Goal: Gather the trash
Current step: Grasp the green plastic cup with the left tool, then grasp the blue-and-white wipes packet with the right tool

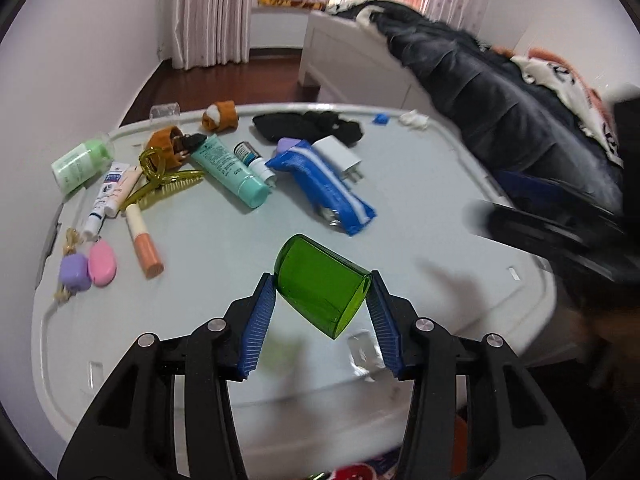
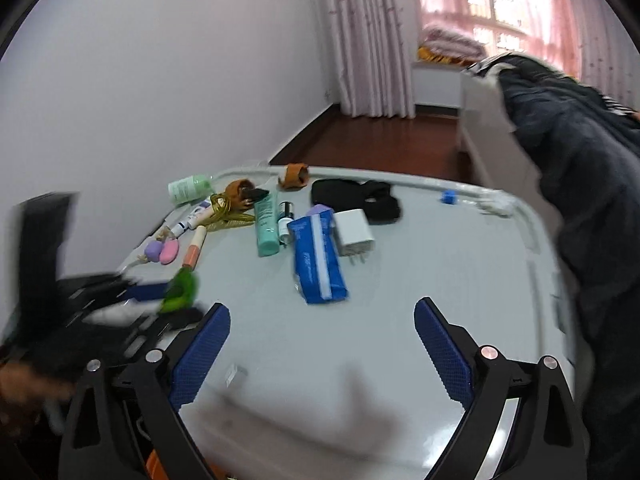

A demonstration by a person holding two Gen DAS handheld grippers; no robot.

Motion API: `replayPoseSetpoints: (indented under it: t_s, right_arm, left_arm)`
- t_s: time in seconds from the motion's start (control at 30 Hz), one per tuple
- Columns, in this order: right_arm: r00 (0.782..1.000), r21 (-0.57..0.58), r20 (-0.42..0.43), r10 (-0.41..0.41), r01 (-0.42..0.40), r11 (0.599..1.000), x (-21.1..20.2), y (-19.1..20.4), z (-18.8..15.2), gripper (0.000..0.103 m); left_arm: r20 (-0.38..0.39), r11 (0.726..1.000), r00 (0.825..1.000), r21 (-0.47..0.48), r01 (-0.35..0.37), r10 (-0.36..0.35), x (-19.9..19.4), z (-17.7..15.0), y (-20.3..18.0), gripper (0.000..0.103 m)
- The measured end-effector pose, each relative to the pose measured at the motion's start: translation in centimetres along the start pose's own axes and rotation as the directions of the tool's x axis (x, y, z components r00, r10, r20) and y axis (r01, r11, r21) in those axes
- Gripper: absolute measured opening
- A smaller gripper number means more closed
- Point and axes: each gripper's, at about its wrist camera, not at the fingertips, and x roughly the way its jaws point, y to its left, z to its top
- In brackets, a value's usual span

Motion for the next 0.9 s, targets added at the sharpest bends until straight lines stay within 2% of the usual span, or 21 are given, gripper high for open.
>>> replayPoseSetpoints:
  t_s: [0.1, 0.23, 0.3, 0.37, 0.43, 0.53, 0.63, 0.8, 0.9]
  right_arm:
    - [0.998, -0.055, -0.043, -0.038, 0.035, 0.998, 4.4, 0.8, 1.4, 0.092]
    - [0.988, -0.111, -0.125, -0.092, 0.078, 0.991, 10.9, 1.9, 2.2, 0.080]
    - [0.981, -0.131, -0.160, -0.108, 0.088, 0.988, 13.4, 2.5, 2.1, 0.071]
    - [0.979, -0.137, -0.173, -0.108, 0.085, 0.987, 14.6, 3.0, 2.0, 0.049]
    - [0.979, -0.120, -0.177, -0.098, 0.078, 0.990, 15.0, 3.3, 2.3, 0.046]
    - [0.976, -0.112, -0.186, -0.117, 0.097, 0.989, 15.0, 3.5, 2.6, 0.042]
    - [0.982, -0.097, -0.165, -0.093, 0.078, 0.992, 13.7, 3.3, 2.6, 0.041]
    - [0.993, -0.064, -0.118, -0.031, 0.024, 0.998, 8.4, 3.1, 2.5, 0.041]
    - [0.995, -0.087, -0.098, -0.003, -0.005, 0.996, 3.7, 3.8, 1.3, 0.041]
  left_arm:
    - [0.024, 0.999, 0.999, -0.018, 0.030, -0.030, -0.6, -0.2, -0.2, 0.046]
    - [0.021, 0.999, 0.998, -0.013, 0.052, -0.052, -1.0, -0.9, 0.0, 0.046]
    - [0.008, 0.999, 0.999, -0.002, 0.049, -0.049, -1.1, -1.6, 0.2, 0.046]
    - [-0.004, 0.999, 0.999, -0.015, 0.052, -0.052, -1.1, -2.1, 0.9, 0.046]
    - [-0.010, 0.998, 0.998, -0.027, 0.059, -0.059, -1.2, -2.4, 1.3, 0.046]
    - [0.002, 0.998, 0.998, -0.032, 0.062, -0.062, -1.7, -2.5, 1.7, 0.046]
    - [0.010, 0.997, 0.997, -0.040, 0.071, -0.071, -2.0, -2.4, 1.8, 0.046]
    - [0.010, 0.995, 0.995, -0.023, 0.095, -0.095, -2.5, -2.4, 1.2, 0.046]
    - [-0.008, 0.993, 0.993, 0.007, 0.118, -0.118, -3.4, -3.0, 0.1, 0.046]
